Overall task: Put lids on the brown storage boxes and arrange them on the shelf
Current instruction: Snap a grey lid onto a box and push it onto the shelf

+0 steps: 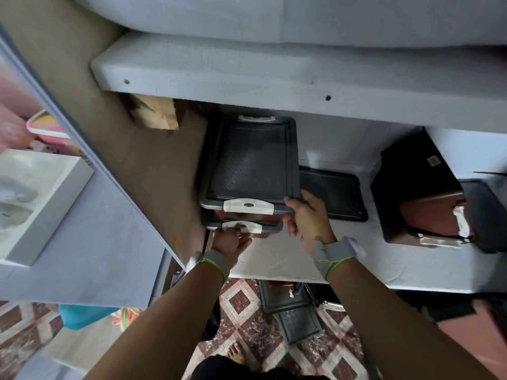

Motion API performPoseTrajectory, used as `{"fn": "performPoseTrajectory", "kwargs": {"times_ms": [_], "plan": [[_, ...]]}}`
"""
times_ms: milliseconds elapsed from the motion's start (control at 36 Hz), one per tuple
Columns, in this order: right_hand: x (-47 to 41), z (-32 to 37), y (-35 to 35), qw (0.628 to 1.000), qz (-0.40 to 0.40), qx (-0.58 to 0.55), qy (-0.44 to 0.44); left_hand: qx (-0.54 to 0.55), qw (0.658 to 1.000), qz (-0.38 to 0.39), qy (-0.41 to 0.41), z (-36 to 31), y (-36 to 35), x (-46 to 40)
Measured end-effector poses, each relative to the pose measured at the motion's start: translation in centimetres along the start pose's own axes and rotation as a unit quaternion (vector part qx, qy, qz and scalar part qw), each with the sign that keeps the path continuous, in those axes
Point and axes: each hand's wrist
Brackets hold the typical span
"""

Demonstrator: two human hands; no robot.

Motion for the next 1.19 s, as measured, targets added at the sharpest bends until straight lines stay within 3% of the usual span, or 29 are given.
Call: {"fn": "performPoseTrajectory", "kwargs": {"times_ms": [333,778,917,1194], "plan": [[1.7,-0.7,0.2,0.999,0.029,-0.020,-0.020,-0.004,1.000,0.016,-0.018,0.6,0.7,1.6],[3.5,-0.5,-0.6,0.999,-0.041,-0.003,0.000,-0.050,0.998,-0.025,-0.029,3.1,0.8,1.3],[4.0,-0.6,-0.3,0.998,-0.060,-0.004,0.010,-0.018,0.998,-0.037,-0.045,3.6,0.7,2.0],[2.5,0.2,-0.8,0.998,-0.041,0.025,-0.027,-0.019,0.999,-0.025,-0.012,2.2,0.2,1.7]]}}
Point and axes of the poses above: each hand's wrist, its own x-axis away from the middle knuckle, its own y-axis out of the back of the hand, z = x × y, and after that the axes turned 7 degrees about -z, right-handed
